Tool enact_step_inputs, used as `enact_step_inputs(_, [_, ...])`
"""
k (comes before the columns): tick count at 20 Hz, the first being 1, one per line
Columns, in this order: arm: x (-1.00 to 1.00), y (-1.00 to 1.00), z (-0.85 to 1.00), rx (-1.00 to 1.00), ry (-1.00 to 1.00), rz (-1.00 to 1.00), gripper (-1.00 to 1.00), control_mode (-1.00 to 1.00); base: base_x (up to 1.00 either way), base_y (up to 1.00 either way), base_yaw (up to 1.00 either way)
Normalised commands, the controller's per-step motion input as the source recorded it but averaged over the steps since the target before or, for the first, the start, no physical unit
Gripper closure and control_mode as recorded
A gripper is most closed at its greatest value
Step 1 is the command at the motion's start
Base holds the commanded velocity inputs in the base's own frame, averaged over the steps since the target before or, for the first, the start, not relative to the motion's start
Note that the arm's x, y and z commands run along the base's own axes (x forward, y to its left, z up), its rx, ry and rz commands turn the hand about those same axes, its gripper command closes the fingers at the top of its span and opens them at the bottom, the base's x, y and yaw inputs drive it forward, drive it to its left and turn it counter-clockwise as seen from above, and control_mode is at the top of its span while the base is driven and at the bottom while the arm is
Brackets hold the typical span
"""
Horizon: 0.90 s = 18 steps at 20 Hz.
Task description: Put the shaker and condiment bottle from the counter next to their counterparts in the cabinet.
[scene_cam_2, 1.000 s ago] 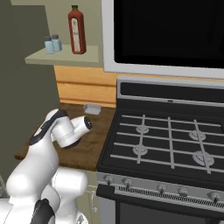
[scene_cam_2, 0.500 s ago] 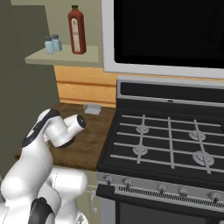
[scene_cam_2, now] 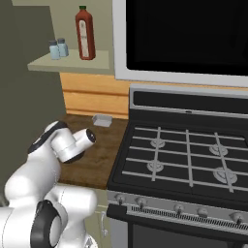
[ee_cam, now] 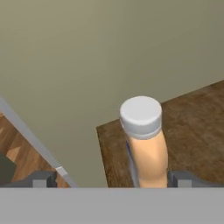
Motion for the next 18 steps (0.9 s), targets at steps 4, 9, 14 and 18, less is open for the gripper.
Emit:
enact_step_inputs(4, [0.00,-0.01,-0.32,0.00,0.00,0.01,-1.00,-1.00,0.00,0.00,0.00])
enact_step_inputs(9, [0.02,0.00,-0.23,-0.01,0.00,0.00,-1.00,-1.00,0.00,0.00,0.00])
enact_step_inputs(14, [0.15,-0.05,-0.12,-0.01,0.00,0.00,-1.00,-1.00,0.00,0.00,0.00])
enact_step_inputs(18, [0.21,-0.17,-0.14,0.00,0.00,0.00,-1.00,-1.00,0.00,0.00,0.00])
